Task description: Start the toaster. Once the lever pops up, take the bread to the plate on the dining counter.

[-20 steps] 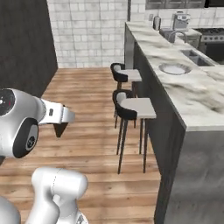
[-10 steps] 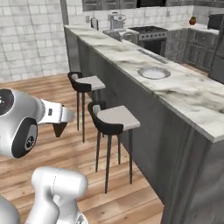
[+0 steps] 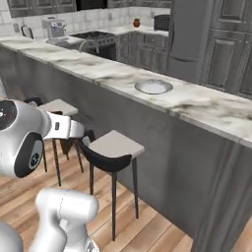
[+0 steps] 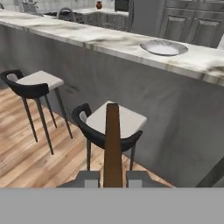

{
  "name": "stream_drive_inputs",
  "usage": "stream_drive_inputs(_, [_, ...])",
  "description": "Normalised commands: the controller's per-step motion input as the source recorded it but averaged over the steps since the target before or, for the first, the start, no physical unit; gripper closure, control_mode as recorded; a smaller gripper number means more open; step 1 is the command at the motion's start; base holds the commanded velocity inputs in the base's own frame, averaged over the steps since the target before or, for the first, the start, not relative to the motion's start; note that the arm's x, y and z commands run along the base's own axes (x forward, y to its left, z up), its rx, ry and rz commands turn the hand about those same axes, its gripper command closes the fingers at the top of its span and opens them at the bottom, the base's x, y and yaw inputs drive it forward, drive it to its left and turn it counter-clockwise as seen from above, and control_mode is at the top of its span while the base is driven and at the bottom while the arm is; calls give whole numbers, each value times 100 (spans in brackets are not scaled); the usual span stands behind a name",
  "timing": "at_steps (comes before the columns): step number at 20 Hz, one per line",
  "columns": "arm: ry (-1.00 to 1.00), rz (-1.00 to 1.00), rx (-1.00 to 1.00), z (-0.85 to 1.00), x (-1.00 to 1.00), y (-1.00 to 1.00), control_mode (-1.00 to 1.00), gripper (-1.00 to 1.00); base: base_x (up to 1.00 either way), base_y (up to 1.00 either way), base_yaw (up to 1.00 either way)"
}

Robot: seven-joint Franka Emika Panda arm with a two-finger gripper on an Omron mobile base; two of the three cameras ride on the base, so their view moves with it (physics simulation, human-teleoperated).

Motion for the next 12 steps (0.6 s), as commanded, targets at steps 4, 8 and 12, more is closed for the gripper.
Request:
stream_drive_inputs(4, [0,0,0,0,0,0,100,100,8,90,-63])
stream_drive_inputs(8, [0,0,0,0,0,0,100,100,3,75,-63])
stream_drive_inputs(12, [0,0,0,0,0,0,100,100,19,64,-64])
